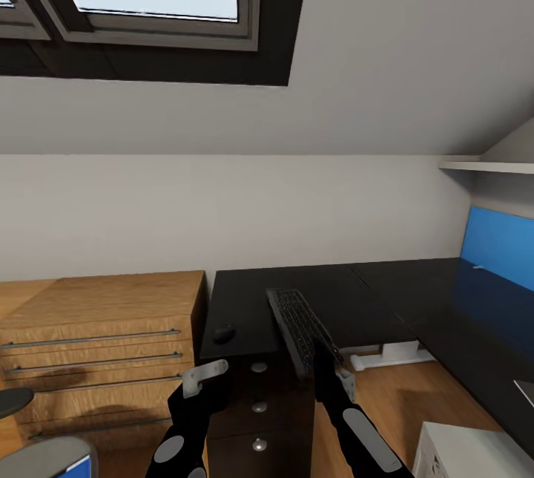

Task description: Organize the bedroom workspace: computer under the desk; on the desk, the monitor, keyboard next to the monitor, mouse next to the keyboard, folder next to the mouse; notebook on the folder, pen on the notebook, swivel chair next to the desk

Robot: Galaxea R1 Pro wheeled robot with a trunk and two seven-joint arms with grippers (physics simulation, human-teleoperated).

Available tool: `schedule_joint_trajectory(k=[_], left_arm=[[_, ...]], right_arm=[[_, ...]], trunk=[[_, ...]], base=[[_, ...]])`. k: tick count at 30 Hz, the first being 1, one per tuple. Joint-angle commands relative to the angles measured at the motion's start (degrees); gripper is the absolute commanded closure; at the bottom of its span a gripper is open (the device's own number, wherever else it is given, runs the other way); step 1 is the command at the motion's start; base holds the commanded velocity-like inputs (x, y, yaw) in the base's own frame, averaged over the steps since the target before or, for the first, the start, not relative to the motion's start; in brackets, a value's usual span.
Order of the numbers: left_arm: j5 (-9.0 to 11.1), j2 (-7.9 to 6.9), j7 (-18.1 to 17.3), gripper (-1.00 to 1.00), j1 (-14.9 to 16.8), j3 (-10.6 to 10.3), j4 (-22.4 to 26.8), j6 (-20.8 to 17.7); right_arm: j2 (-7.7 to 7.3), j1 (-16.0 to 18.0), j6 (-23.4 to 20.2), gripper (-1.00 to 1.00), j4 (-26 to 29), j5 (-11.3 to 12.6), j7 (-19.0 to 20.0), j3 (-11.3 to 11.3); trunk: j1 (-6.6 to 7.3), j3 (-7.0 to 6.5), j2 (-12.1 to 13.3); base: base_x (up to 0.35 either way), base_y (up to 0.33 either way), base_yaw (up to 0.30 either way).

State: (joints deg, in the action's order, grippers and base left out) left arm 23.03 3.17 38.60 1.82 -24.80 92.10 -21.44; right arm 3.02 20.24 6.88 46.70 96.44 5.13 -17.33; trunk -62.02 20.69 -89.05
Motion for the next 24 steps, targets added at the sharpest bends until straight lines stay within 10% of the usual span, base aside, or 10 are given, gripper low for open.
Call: schedule_joint_trajectory(k=[1,24], left_arm=[[0.35,-0.01,0.42,-1.0,0.05,-0.07,0.07,-0.18],[0.35,-0.01,0.42,-1.0,0.06,-0.07,0.04,-0.22]], right_arm=[[-0.04,0.06,0.42,-1.0,-0.03,0.6,0.32,-0.25],[-0.55,0.06,-0.19,-1.0,0.06,0.78,0.5,0.0]], trunk=[[0.0,0.07,-0.04],[0.0,0.07,-0.04]], base=[[0.0,0.0,0.0],[0.0,0.0,0.0]])
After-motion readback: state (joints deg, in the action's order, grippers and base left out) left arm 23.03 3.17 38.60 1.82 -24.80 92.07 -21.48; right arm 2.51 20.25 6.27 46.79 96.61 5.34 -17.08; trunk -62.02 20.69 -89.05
